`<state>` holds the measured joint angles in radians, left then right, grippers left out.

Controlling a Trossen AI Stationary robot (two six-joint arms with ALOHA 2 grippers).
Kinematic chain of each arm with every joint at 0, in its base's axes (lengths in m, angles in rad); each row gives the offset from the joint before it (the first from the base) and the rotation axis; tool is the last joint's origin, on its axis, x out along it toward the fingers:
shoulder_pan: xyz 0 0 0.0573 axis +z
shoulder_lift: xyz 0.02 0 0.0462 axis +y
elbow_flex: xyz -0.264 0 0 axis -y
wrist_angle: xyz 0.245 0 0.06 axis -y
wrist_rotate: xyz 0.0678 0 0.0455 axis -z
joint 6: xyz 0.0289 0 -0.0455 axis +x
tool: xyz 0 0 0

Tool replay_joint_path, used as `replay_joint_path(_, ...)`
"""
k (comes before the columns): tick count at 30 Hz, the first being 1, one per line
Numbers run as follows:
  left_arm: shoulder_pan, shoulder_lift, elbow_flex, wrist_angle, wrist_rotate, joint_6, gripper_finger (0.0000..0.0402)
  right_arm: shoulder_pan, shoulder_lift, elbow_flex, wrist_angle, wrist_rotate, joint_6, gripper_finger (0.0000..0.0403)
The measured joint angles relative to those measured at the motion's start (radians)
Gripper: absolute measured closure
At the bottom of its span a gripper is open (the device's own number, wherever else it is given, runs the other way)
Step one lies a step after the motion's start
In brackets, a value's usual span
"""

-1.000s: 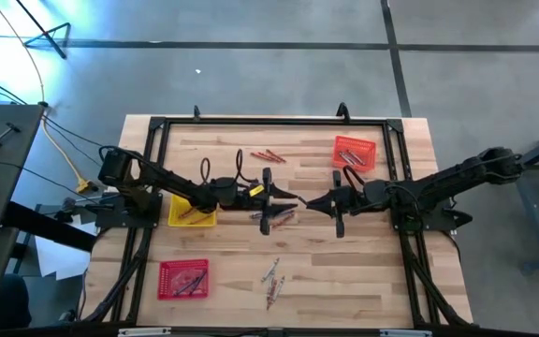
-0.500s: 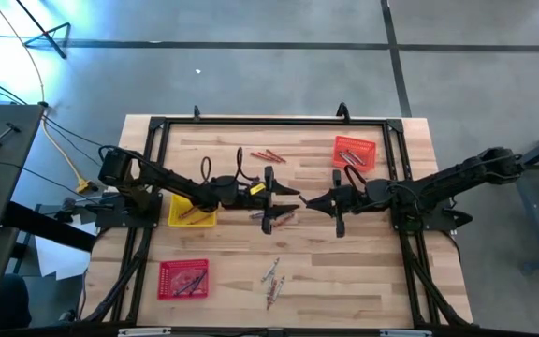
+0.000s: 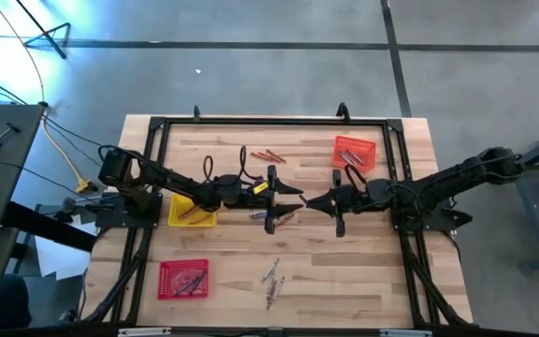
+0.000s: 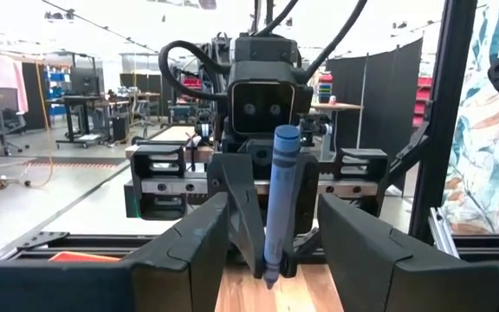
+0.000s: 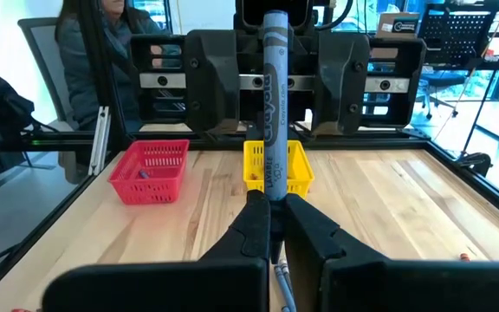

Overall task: Sort crayons
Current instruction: Put the blue crayon into the red bin

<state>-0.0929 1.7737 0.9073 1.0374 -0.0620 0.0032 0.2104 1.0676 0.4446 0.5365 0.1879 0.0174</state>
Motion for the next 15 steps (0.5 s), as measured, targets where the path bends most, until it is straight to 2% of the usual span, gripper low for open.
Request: replay_joint_path(15,0.002,0.000,0.000,0.002,0.000,0.000,0.0234,-0.001,0.000,0.000,0.001,0.000,-0.018,0.0398)
